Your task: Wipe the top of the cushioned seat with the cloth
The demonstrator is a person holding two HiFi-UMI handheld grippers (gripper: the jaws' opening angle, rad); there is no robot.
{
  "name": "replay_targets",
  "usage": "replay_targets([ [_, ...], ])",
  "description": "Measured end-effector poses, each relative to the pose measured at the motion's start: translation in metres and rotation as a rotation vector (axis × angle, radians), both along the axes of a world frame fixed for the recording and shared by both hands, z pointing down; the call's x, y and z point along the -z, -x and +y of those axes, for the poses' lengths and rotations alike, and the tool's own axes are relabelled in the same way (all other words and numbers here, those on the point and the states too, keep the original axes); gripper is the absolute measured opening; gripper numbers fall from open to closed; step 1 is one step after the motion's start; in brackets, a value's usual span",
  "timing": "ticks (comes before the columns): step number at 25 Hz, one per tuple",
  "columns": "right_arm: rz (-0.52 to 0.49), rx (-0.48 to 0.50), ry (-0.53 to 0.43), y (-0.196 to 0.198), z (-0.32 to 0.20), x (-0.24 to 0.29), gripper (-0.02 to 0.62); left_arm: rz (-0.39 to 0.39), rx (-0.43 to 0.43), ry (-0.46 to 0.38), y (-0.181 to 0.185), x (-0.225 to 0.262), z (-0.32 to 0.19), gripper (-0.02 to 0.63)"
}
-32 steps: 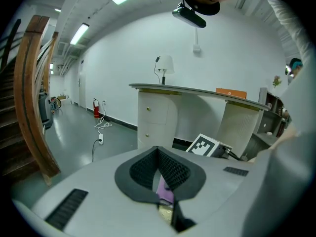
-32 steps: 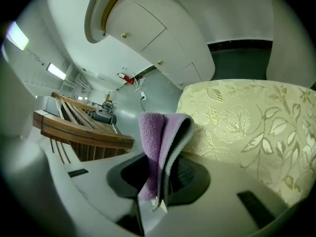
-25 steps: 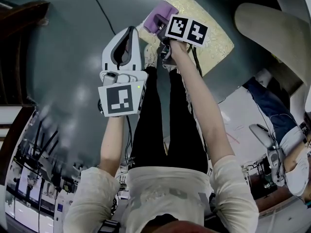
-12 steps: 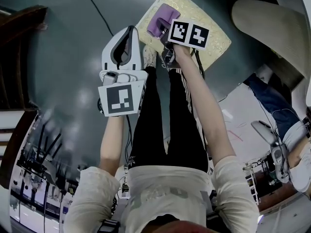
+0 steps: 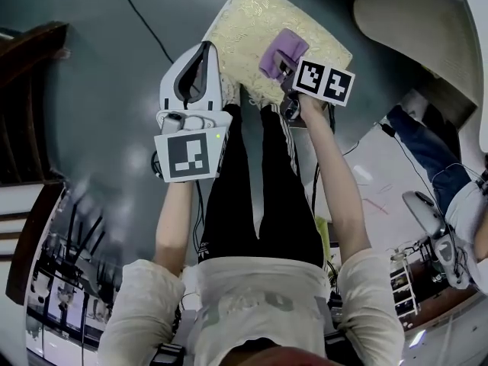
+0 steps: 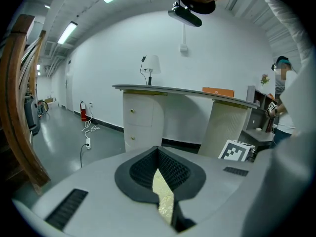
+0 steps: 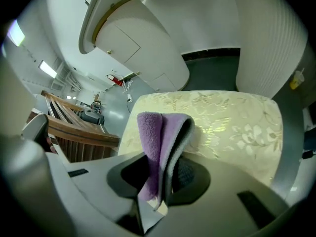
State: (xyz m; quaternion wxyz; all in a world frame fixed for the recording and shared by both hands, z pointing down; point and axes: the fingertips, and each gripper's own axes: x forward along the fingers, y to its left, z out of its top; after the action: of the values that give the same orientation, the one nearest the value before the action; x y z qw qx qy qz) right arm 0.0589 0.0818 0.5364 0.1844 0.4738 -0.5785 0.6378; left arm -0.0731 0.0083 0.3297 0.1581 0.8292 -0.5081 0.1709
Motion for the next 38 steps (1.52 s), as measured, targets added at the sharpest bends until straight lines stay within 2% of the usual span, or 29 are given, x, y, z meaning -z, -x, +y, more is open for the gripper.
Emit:
replay_targets([
  [11, 0.074, -0.079, 0.062, -0.079, 0.056, 0.002, 0.1, -0.002, -0.066, -0.002, -0.017, 0.006, -0.011, 0.006],
  [24, 0.129, -0.137, 0.09, -0.136, 0.101, 0.001, 0.1, -0.002, -0.137, -0.001, -0.06, 0.01, -0.003, 0.006],
  [31, 0.211, -0.091, 0.181, -0.153, 0.127, -0.022, 0.098, 0.0, -0.141, -0.002, -0.063, 0.009, -0.002, 0.006],
  [35, 0.194, -0.12, 0.166, -0.149, 0.128, -0.012, 0.098, -0.001, -0.142, 0.001, -0.063, 0.012, -0.001, 0.006],
  [38, 0.166, -0.192, 0.095, -0.151, 0.111, 0.012, 0.098, 0.009, -0.118, 0.013, -0.059, 0.013, -0.003, 0.006],
])
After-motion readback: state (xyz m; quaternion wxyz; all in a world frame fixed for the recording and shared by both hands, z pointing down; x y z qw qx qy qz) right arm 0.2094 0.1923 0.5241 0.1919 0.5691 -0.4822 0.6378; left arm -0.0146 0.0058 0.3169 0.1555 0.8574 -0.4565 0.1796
